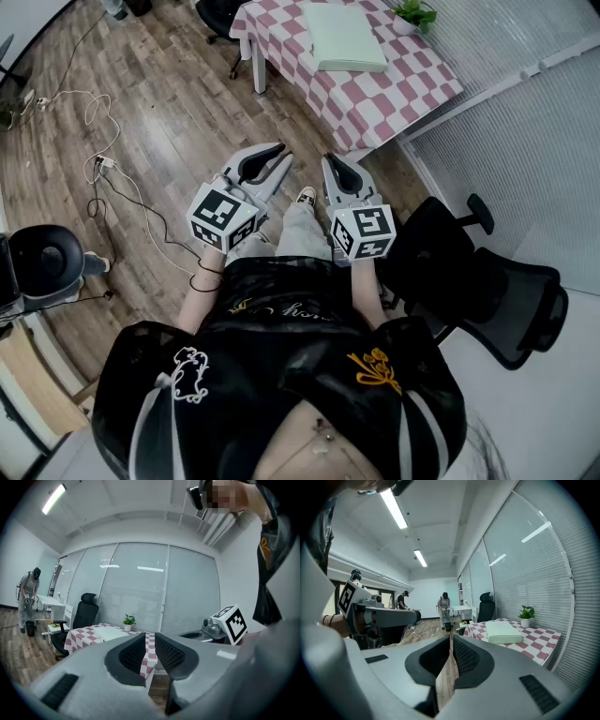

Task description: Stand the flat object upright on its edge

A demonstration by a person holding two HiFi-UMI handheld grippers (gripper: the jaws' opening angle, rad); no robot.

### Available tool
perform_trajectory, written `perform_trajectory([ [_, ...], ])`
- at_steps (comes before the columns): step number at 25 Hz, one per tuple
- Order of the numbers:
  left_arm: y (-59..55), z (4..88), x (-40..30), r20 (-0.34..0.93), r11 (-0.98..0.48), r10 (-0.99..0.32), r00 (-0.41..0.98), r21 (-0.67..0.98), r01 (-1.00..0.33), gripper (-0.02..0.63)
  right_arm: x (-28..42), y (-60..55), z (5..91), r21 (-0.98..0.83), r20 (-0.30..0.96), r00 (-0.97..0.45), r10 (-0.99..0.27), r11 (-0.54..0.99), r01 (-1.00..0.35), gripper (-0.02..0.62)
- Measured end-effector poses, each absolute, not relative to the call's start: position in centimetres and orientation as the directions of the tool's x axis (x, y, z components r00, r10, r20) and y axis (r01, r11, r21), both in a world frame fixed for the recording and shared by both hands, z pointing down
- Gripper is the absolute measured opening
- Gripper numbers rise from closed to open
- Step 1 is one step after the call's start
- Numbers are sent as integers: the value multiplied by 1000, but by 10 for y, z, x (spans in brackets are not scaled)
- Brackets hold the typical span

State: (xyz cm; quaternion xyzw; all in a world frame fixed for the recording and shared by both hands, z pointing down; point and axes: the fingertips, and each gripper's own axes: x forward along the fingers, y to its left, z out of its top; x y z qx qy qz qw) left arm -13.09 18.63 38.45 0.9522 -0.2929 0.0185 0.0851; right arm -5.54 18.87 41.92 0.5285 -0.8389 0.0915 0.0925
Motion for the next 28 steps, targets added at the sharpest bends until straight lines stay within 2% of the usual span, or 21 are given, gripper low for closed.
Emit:
perform_trajectory([
  [14, 164, 393, -130, 103, -802, -565, 819, 166, -574, 72, -56, 172, 424, -97, 260, -452, -853, 442, -892, 29],
  [28, 87, 406, -106, 143, -780, -577, 804, 194, -594, 72, -30, 92, 432, -127, 286, -480, -829, 464, -877, 29],
])
